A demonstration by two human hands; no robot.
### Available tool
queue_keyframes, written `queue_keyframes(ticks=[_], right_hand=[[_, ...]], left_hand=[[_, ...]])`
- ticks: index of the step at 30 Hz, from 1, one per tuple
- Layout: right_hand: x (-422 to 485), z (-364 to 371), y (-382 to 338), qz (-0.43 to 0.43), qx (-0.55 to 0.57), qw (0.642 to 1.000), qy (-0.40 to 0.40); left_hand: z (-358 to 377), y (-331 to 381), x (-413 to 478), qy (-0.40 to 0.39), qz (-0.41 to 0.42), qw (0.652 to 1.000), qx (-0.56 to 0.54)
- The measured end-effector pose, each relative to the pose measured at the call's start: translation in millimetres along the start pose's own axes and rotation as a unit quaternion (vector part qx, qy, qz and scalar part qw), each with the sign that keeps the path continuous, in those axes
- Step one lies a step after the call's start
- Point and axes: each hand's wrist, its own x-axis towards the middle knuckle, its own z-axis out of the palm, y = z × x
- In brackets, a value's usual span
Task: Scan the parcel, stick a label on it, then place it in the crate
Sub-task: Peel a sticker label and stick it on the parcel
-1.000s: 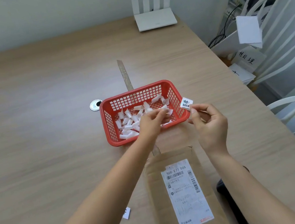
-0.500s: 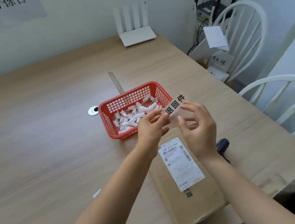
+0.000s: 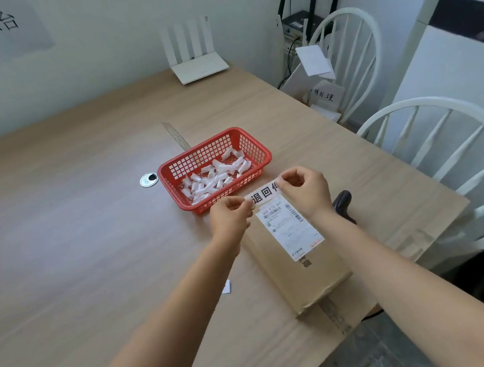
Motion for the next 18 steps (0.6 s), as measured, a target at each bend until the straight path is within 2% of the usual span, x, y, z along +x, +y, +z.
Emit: queue_keyframes(ticks=[9, 13, 18], right_hand=[[36.9, 33.5, 20.2, 0.036, -0.115, 0.992, -0.038], [46.2, 40.6, 32.0, 0.04, -0.157, 0.985, -0.051], [50.4, 47.1, 41.9, 0.048, -0.184, 0.98, -0.063]], left_hand=[[17.6, -27.3, 49.2, 0.139, -0.048, 0.982, 0.117], [23.9, -35.8, 62.8, 0.153, -0.056, 0.971, 0.174], [27.6, -44.2, 71.0, 0.153, -0.051, 0.973, 0.166]])
